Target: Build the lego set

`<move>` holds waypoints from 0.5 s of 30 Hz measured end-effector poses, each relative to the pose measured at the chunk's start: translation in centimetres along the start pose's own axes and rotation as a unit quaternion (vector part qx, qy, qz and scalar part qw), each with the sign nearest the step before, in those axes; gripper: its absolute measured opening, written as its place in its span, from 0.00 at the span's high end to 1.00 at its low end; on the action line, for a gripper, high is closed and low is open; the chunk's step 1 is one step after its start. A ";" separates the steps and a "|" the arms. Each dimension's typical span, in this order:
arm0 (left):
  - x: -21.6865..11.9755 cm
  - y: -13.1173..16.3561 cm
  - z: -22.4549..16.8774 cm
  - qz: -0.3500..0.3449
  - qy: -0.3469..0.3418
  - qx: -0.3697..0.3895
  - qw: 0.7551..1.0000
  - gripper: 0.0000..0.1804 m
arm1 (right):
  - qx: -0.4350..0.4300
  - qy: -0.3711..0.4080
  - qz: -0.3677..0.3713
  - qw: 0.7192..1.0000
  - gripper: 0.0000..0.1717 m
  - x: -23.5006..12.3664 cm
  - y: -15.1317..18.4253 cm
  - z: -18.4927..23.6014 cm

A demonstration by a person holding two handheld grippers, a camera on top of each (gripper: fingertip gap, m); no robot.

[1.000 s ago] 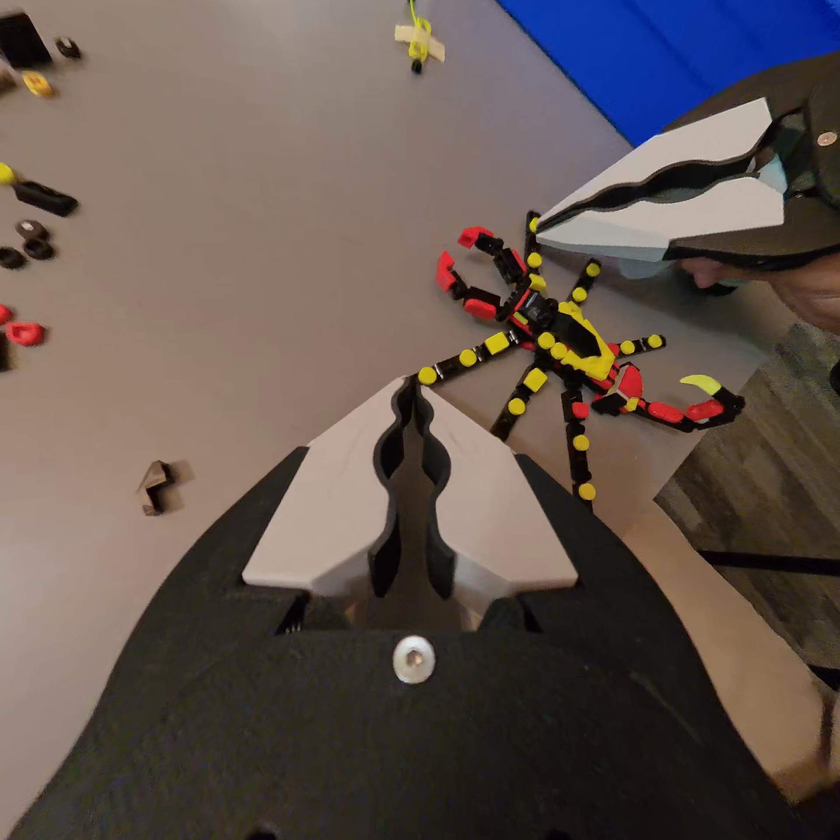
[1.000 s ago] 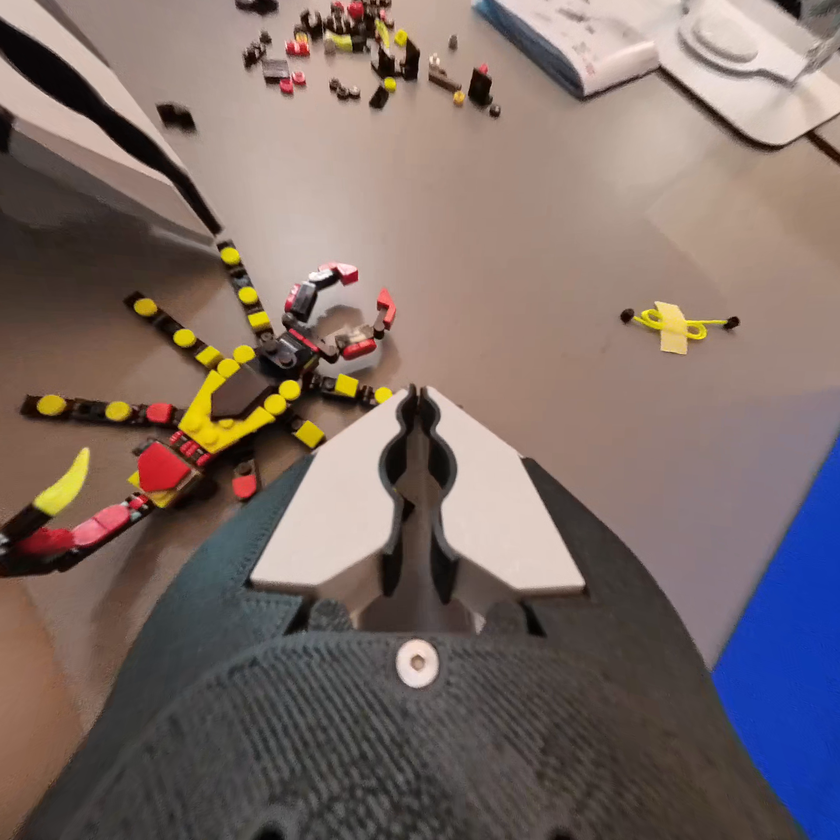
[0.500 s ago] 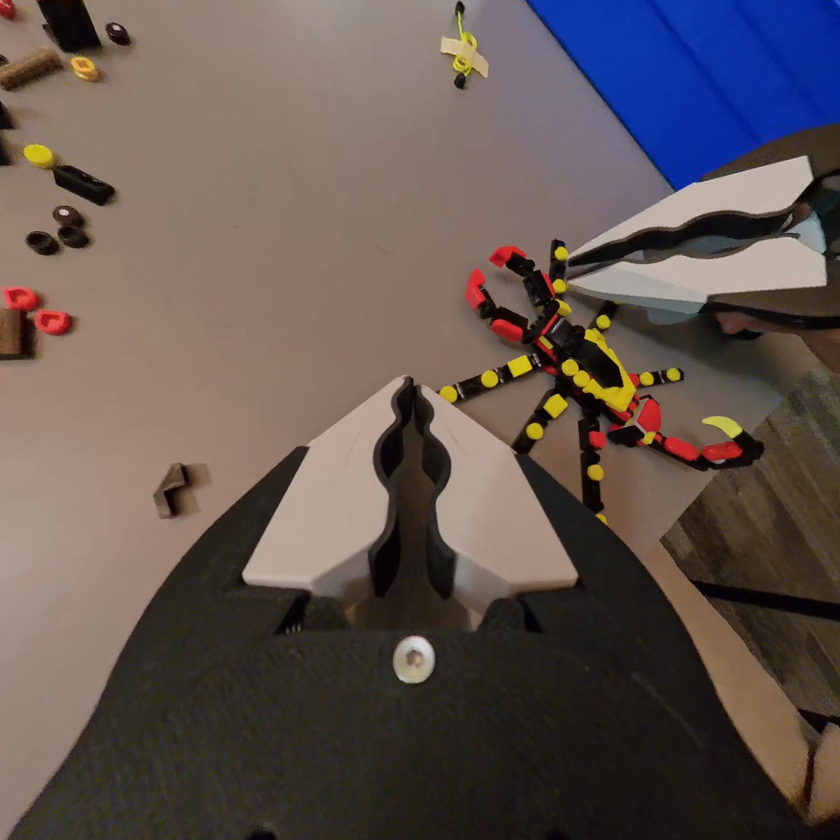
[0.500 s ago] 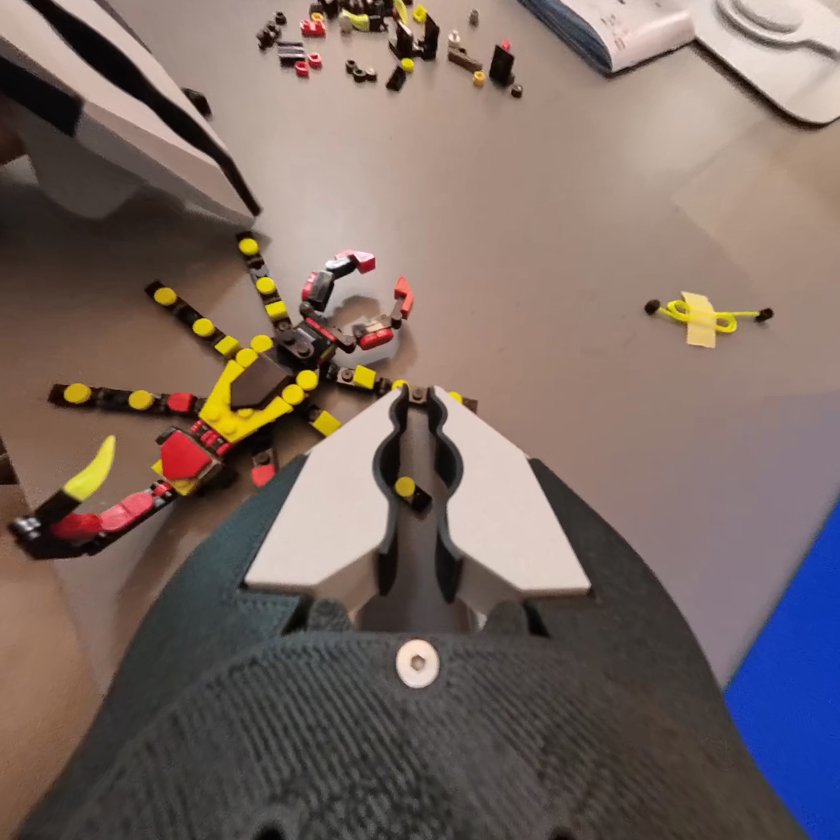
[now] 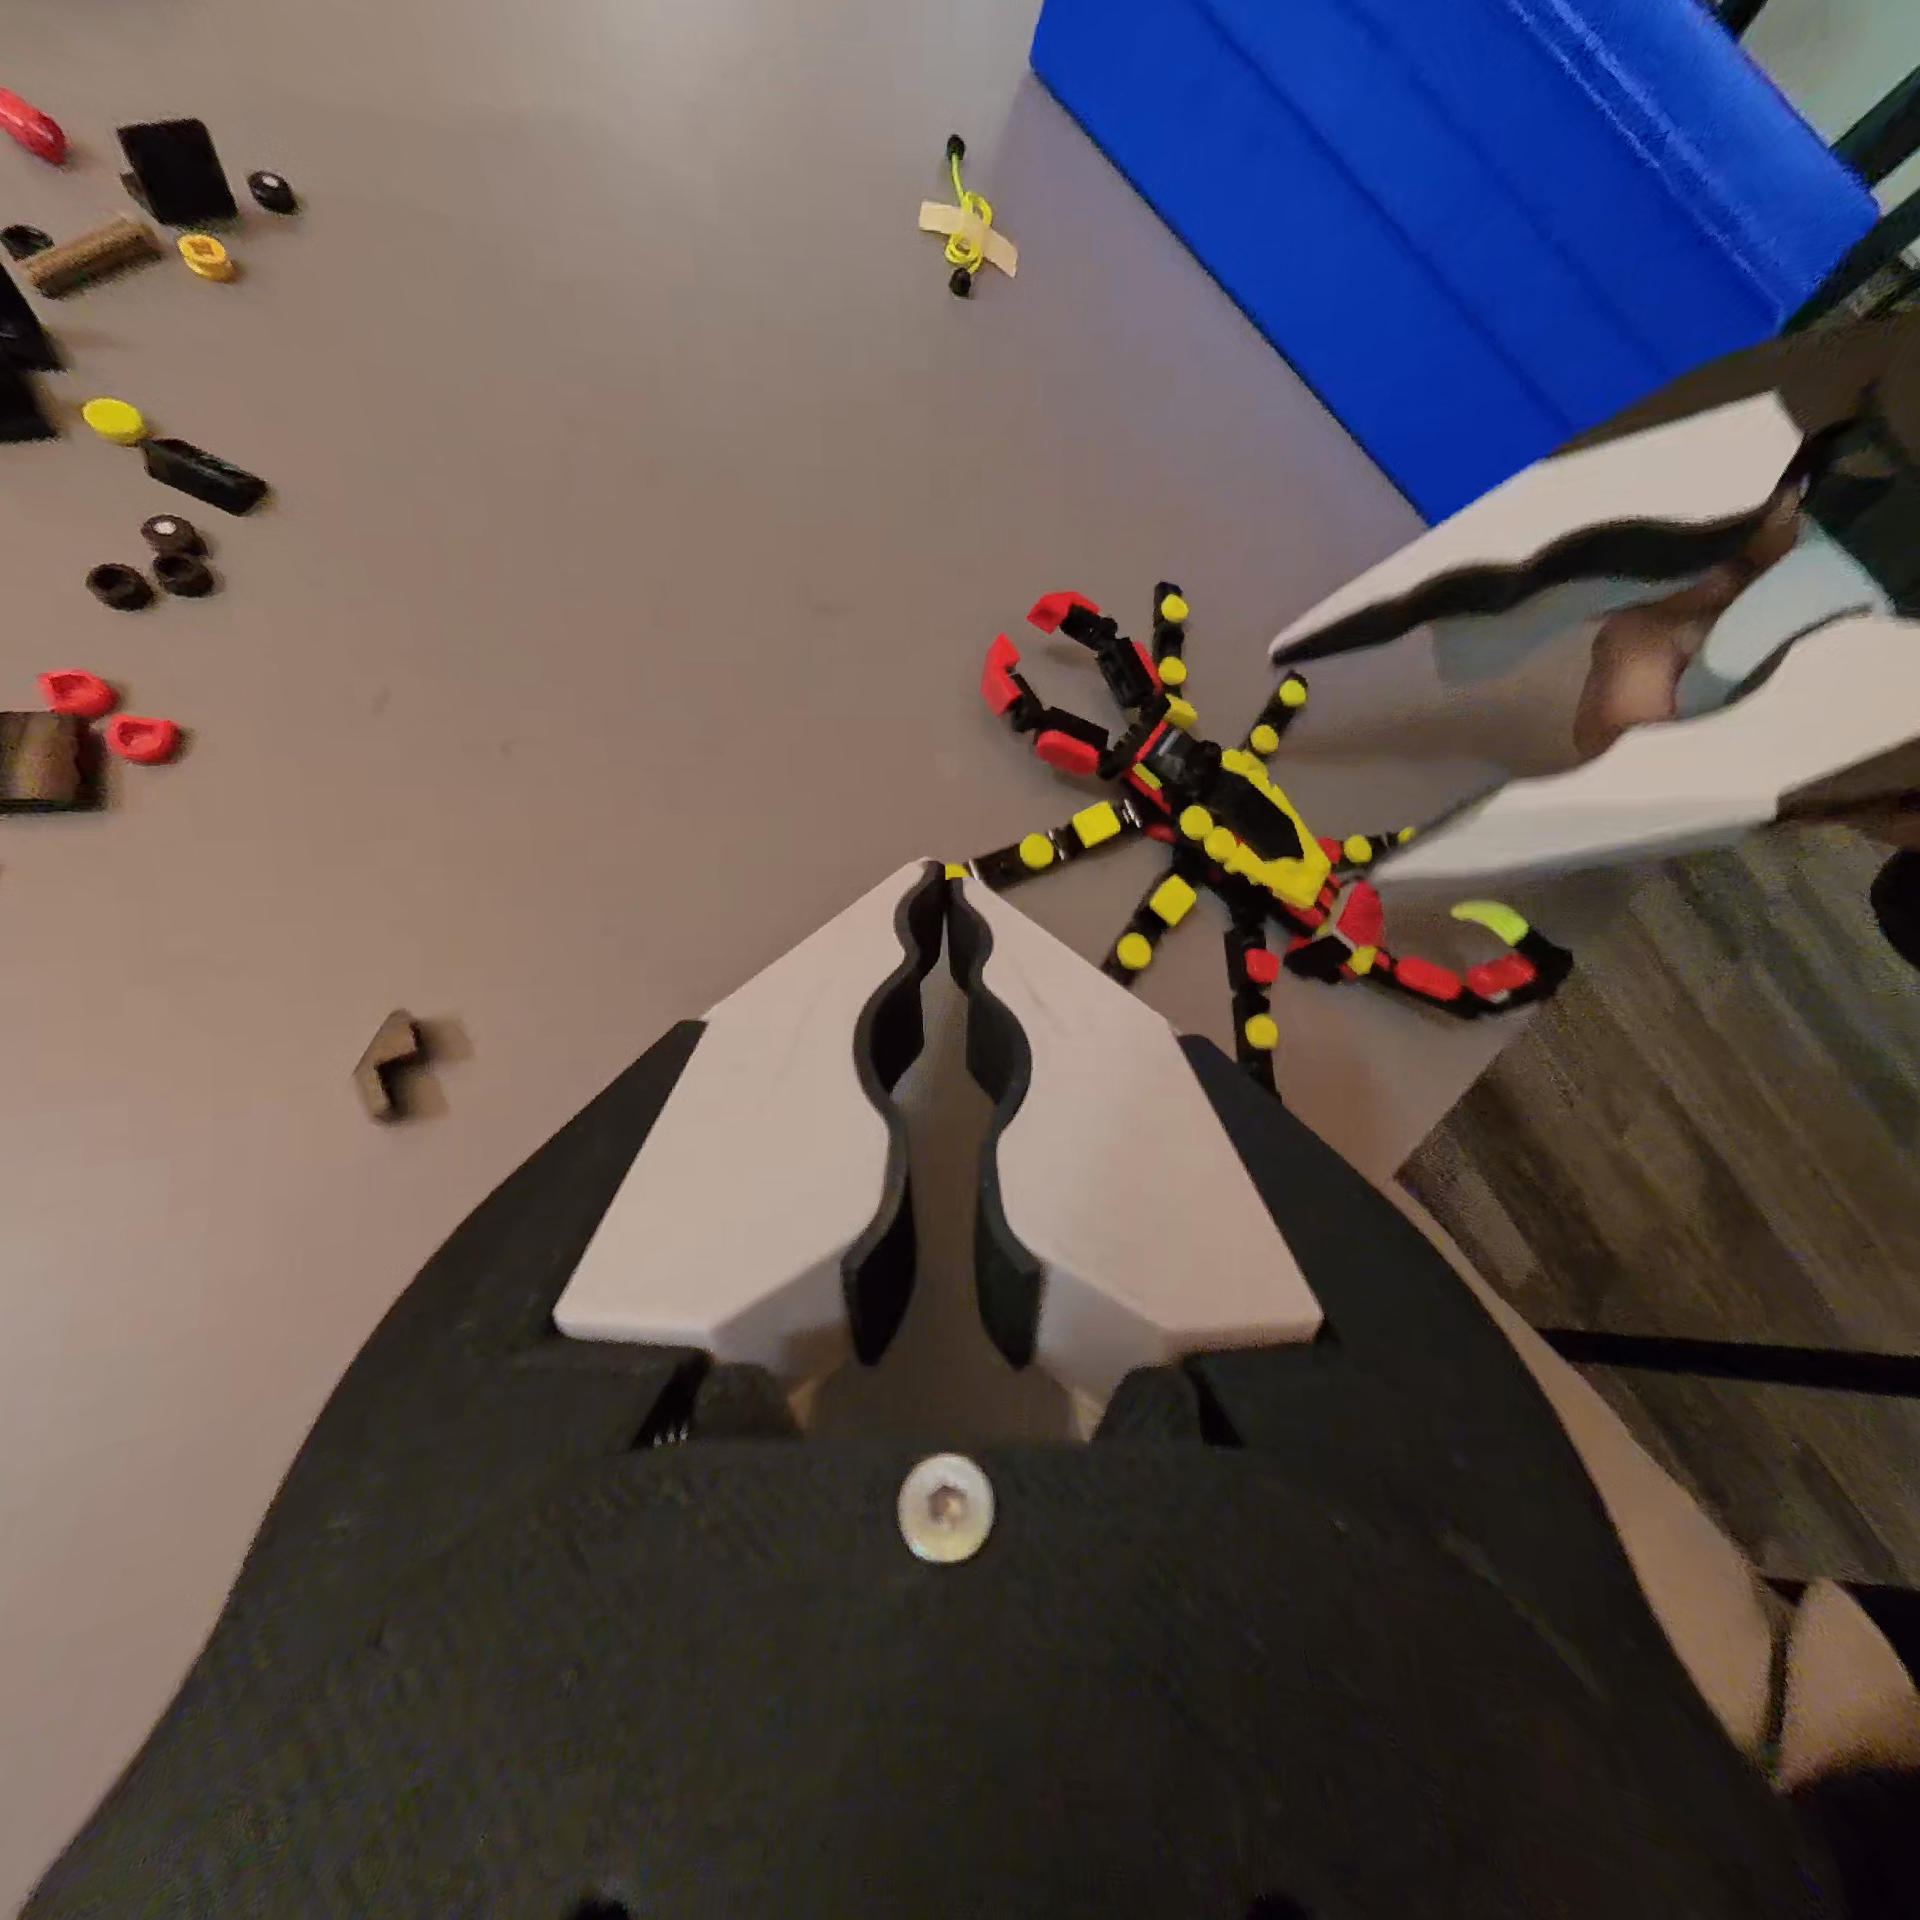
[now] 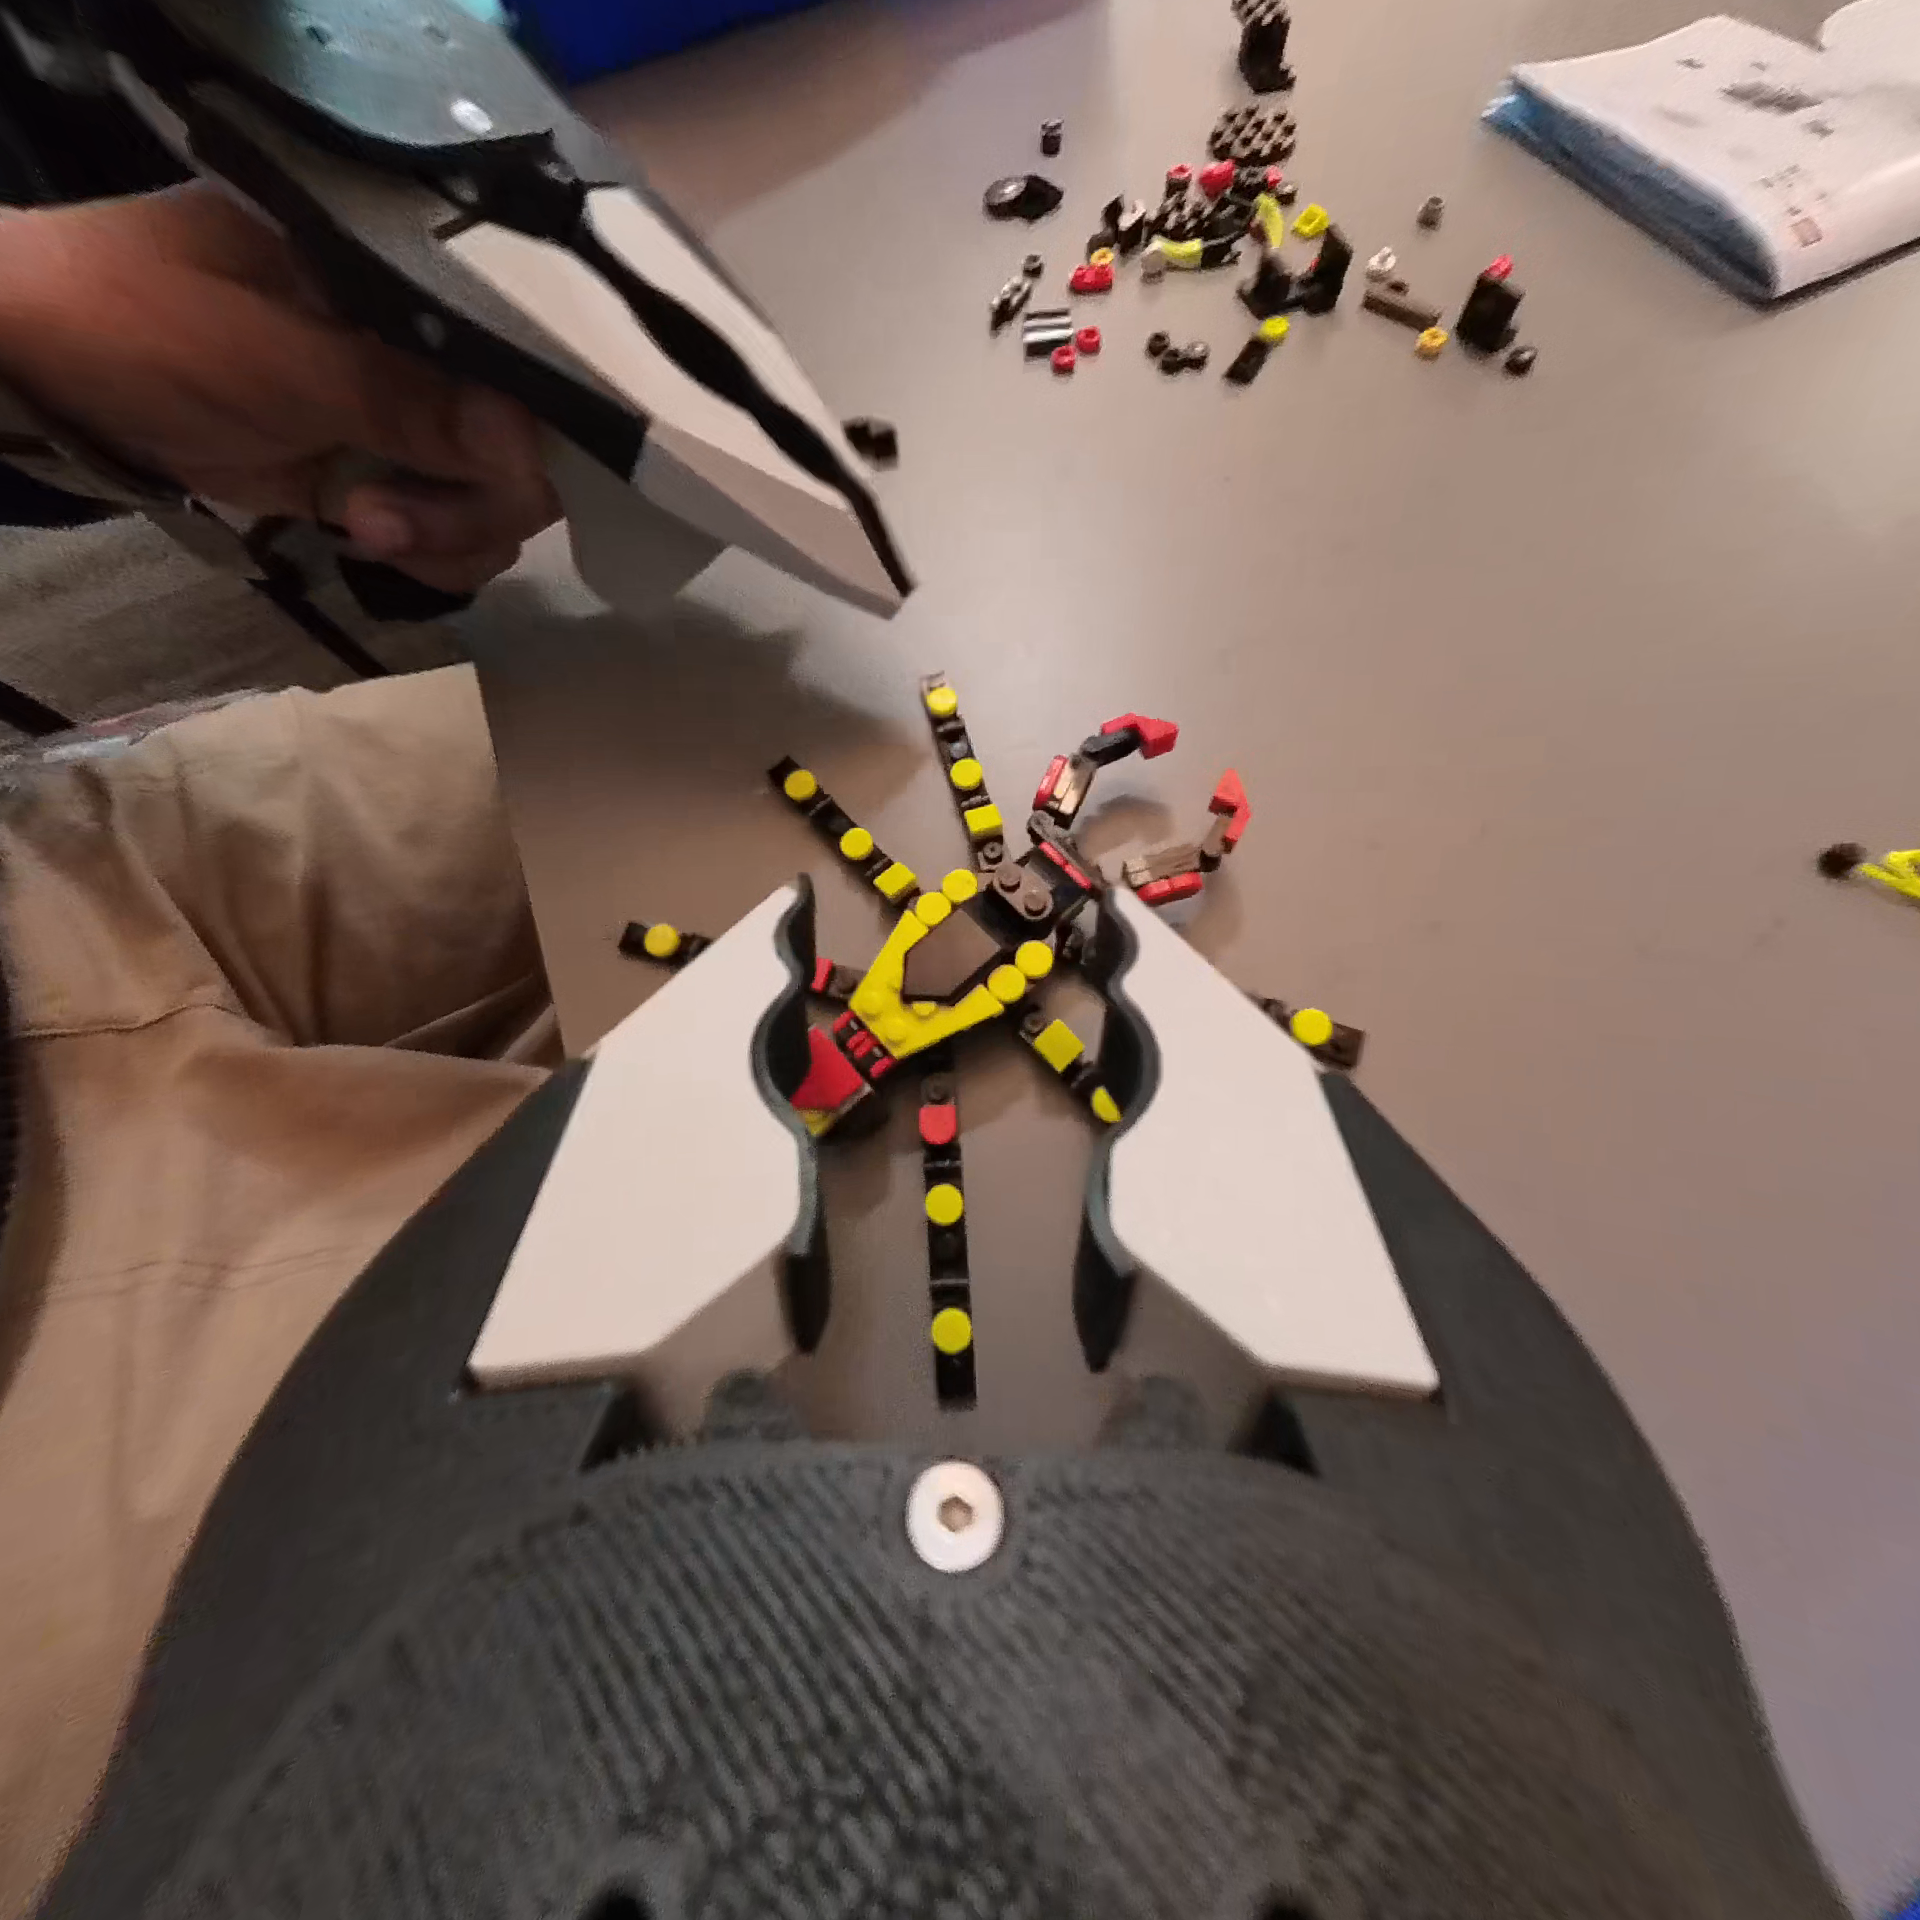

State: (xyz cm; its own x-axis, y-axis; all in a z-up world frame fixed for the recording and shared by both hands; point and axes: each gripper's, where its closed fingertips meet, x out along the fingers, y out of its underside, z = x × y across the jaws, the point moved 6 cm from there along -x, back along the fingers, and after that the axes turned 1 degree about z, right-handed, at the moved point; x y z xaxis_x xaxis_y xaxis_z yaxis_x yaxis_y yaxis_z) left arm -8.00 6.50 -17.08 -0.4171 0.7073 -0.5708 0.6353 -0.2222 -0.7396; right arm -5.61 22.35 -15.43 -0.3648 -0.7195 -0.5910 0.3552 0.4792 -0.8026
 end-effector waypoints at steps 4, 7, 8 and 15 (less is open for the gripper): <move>-2.1 1.1 -0.2 -0.017 -0.004 0.019 1.000 1.00 | 0.018 0.035 -0.039 0.998 0.73 -1.8 -1.8 -0.1; -3.6 1.2 -1.3 -0.031 0.023 0.018 0.999 1.00 | 0.024 0.064 -0.050 0.996 0.69 -2.5 -2.6 0.3; -4.1 1.3 -1.6 -0.036 0.025 0.023 0.999 1.00 | 0.022 0.077 -0.042 0.996 0.68 -2.5 -2.5 0.6; -6.1 3.7 -0.6 -0.020 -0.006 0.100 0.995 1.00 | 0.010 0.149 0.033 0.988 0.59 2.3 -3.1 4.7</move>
State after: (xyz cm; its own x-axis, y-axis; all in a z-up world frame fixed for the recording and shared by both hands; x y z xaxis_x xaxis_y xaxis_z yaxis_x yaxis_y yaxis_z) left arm -2.67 1.77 -16.13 -0.4479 0.7111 -0.5420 0.4756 -0.3238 -0.8179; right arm -3.45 16.87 -13.94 -0.5766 -0.5059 -0.6415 0.4029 0.5070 -0.7620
